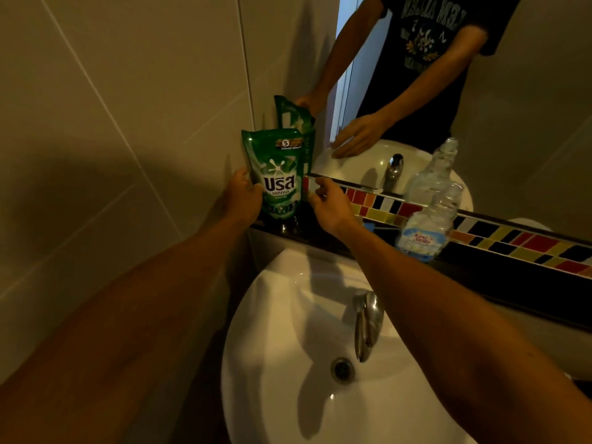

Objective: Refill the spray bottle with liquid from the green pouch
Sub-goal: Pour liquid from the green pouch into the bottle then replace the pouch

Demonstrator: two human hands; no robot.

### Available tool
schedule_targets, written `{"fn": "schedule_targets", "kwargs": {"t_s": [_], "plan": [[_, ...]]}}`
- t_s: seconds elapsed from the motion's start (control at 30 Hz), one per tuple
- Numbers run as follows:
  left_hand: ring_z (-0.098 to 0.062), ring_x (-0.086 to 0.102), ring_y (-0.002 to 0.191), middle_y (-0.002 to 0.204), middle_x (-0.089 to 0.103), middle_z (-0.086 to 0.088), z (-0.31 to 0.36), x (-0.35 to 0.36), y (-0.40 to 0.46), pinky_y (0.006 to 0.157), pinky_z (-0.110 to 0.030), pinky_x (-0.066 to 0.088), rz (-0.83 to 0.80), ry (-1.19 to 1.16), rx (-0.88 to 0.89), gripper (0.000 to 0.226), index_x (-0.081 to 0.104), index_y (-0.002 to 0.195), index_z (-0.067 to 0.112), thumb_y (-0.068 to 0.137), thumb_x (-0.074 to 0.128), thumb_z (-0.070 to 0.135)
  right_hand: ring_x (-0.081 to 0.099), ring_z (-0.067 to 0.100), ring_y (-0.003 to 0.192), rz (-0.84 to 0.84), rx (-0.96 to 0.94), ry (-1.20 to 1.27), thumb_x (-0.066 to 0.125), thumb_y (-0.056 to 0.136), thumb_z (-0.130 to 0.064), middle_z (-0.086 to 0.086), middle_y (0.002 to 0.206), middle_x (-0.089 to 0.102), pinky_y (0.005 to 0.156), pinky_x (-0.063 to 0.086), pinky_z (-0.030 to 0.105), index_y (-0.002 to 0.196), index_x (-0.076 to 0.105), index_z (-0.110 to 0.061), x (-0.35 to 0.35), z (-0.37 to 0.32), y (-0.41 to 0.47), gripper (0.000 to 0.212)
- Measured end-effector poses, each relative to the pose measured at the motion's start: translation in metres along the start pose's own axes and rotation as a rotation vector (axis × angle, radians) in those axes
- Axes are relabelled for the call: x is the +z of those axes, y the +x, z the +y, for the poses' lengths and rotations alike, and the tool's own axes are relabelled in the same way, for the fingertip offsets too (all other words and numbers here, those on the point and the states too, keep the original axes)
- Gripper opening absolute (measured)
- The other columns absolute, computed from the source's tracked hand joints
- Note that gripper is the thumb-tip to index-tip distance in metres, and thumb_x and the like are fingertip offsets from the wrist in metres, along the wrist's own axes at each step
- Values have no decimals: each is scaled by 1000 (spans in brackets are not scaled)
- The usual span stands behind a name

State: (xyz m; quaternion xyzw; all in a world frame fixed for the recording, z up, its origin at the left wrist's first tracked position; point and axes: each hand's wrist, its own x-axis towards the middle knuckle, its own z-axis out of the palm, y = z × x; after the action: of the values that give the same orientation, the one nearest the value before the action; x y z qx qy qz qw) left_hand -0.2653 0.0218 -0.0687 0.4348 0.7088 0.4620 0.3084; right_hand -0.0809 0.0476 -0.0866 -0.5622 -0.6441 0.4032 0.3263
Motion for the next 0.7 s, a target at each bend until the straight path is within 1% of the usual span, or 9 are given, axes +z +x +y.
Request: {"fn": "schedule_targets", "kwargs": {"t_s": [0.13, 0.17, 0.23, 0.3, 0.37, 0.43, 0.5, 0.6, 0.7], "plan": [[-27, 60, 119, 140, 55, -10, -9, 4, 29, 95, -41, 54, -17, -85, -11, 58, 29, 155, 19, 101, 49, 15, 55, 32, 137, -22, 29, 56, 46, 111, -9, 17, 152, 55, 95, 48, 30, 158, 38, -8, 13, -3, 31, 47], [-28, 60, 119, 136, 55, -9, -11, 6, 34, 95, -42, 54, -6, -104, -21, 56, 30, 155, 18, 102, 49, 15, 55, 32, 138, -29, 33, 69, 44, 111, -6, 17, 151, 55, 98, 48, 31, 157, 39, -7, 17, -3, 38, 47], [-27, 61, 112, 121, 58, -5, -16, 12, 46, 84, -33, 54, 17, -88, -8, 49, 37, 151, 16, 103, 47, 16, 55, 34, 138, -29, 35, 108, 41, 110, -4, 18, 151, 55, 108, 50, 39, 157, 40, -6, 24, -3, 53, 47], [-21, 60, 103, 114, 58, -3, -20, 17, 53, 69, -18, 44, 53, -32, 15, 38, 45, 142, 12, 104, 46, 15, 57, 34, 135, -17, 53, 150, 41, 110, -5, 18, 150, 57, 112, 51, 48, 158, 41, -7, 29, -3, 65, 48], [-22, 60, 102, 113, 61, -6, -25, 21, 60, 62, -13, 39, 105, -31, 30, 29, 50, 132, 9, 103, 46, 11, 63, 29, 127, 7, 63, 189, 42, 110, -6, 16, 142, 64, 107, 55, 46, 153, 49, -8, 35, 0, 73, 43], [-19, 58, 96, 107, 60, -6, -29, 24, 63, 54, -1, 37, 132, -12, 47, 25, 51, 126, 4, 102, 46, 7, 67, 27, 120, 40, 82, 230, 45, 110, -6, 14, 131, 70, 100, 58, 42, 140, 60, -6, 41, 2, 76, 33], [-18, 55, 92, 103, 59, -5, -32, 25, 64, 51, 2, 37, 156, -27, 59, 20, 54, 119, 1, 101, 47, 3, 70, 28, 112, 94, 89, 267, 48, 109, -7, 12, 118, 73, 97, 60, 43, 125, 66, -3, 47, 5, 79, 24], [-21, 60, 91, 98, 61, -4, -34, 26, 67, 61, -10, 43, 167, -116, 92, 11, 57, 107, 5, 99, 49, 2, 70, 25, 105, 150, 74, 305, 50, 108, -8, 8, 107, 72, 93, 61, 40, 113, 66, -3, 54, 8, 80, 17], [-18, 59, 80, 88, 61, 0, -35, 26, 65, 63, -24, 48, 136, -163, 136, 6, 55, 99, 10, 100, 50, 6, 67, 15, 94, 193, 52, 339, 49, 109, -8, 0, 98, 68, 86, 60, 34, 107, 62, -7, 56, 8, 75, 13]]}}
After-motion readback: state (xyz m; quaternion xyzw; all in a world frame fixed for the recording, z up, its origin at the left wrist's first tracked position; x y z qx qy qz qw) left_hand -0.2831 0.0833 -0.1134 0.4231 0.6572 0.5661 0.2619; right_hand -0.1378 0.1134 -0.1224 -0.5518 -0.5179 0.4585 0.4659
